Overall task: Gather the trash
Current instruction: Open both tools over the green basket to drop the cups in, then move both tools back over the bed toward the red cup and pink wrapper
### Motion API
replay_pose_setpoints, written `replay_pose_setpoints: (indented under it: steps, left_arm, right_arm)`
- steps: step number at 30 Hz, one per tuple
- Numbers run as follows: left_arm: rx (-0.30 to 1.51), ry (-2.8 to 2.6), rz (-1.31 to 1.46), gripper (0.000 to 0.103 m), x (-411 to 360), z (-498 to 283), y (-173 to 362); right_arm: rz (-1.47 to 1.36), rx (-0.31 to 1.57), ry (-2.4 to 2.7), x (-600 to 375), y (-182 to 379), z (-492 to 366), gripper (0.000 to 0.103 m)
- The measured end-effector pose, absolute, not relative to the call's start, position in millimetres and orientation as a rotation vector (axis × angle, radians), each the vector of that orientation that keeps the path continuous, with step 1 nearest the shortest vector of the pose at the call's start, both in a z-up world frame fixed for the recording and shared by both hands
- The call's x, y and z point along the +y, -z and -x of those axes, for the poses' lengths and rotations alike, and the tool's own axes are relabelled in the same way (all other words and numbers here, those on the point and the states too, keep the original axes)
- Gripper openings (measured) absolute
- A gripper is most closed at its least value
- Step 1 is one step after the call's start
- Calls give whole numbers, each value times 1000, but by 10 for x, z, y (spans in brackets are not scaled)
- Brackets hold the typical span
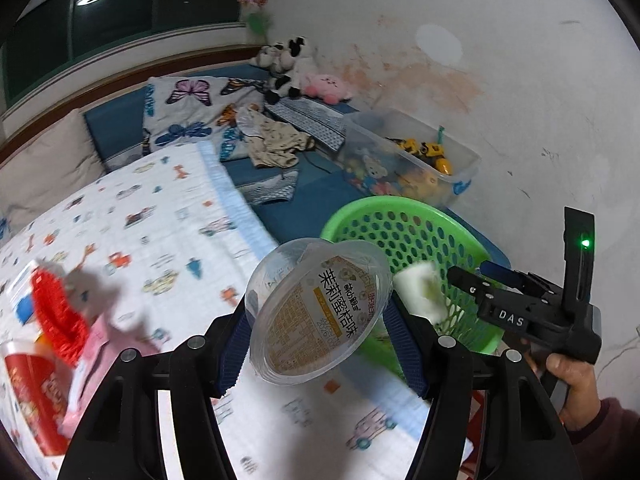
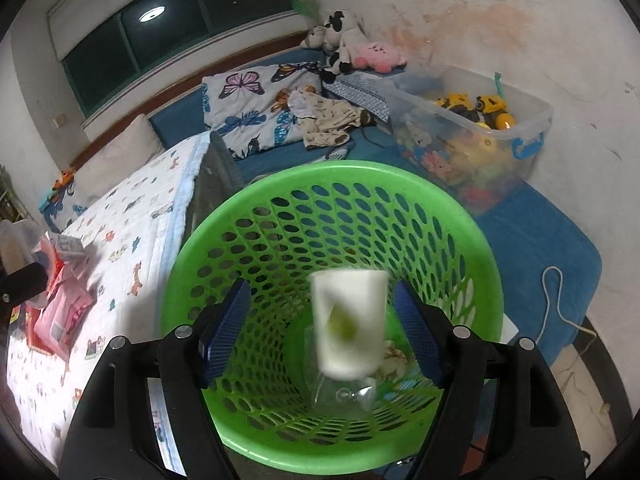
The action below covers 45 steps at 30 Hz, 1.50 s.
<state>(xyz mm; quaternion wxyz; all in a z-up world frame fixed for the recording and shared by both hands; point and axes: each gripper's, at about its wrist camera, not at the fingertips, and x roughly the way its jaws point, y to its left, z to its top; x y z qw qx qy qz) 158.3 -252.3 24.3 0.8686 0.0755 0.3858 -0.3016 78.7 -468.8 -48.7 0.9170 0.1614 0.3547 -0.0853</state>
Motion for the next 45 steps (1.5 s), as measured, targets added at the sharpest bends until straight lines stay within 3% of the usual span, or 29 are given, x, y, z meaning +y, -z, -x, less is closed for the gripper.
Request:
replay_pose_setpoints:
  steps: [18, 21, 23, 27, 45]
  left_arm:
    - [915, 721, -217, 62, -3343, -1740, 140]
    - [932, 725, -221, 64, -3410, -1747, 210]
    - [931, 724, -225, 78, -3432, -1739, 222]
    - [916, 740, -216, 79, -3432, -1723, 205]
    - [864, 576, -135, 79, -2245, -1573, 13]
  right_arm:
    - [-385, 637, 183, -4718, 271, -275, 77]
    - [-400, 633, 191, -4753, 266, -212, 77]
    - [-400, 633, 195, -4764, 261, -186, 77]
    - [-400, 627, 190, -4738, 245, -155, 77]
    - [-358, 636, 42, -4061, 168, -299, 80]
